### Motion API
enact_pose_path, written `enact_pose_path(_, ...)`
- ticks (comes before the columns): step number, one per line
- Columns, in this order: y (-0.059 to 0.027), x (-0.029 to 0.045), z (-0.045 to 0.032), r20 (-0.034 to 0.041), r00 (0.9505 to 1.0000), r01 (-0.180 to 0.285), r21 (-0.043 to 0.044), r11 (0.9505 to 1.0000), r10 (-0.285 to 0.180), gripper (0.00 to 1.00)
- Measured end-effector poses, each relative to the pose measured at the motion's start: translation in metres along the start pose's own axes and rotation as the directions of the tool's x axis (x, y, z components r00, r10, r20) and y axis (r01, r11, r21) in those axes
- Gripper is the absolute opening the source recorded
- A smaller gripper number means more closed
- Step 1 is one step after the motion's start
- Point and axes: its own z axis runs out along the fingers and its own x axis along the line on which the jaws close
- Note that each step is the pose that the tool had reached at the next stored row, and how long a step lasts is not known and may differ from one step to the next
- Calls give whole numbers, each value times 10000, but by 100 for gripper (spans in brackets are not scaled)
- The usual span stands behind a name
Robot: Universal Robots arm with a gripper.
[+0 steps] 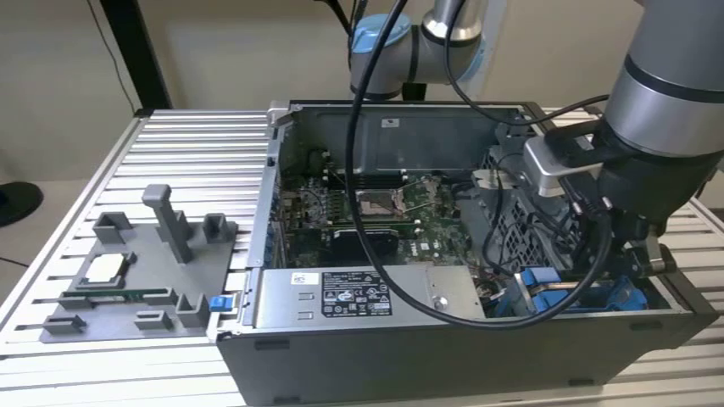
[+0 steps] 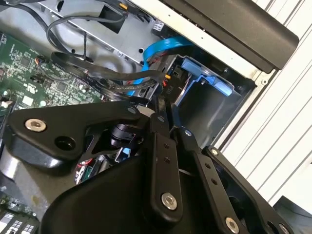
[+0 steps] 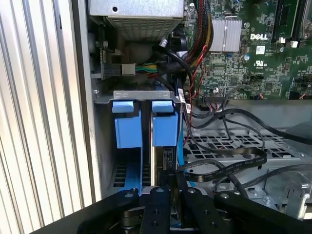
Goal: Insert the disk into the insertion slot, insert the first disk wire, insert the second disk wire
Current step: 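Insert the second disk wire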
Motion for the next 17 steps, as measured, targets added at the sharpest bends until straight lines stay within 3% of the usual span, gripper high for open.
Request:
enact_pose_path(13, 16, 6, 77, 3, 10000, 6, 79, 10000, -6, 0)
enact_pose_path(14, 15, 5, 81, 8, 10000, 7, 82, 10000, -7, 100)
enact_pose_path(17, 12, 5, 68, 26, 10000, -24, 81, 10000, 24, 100)
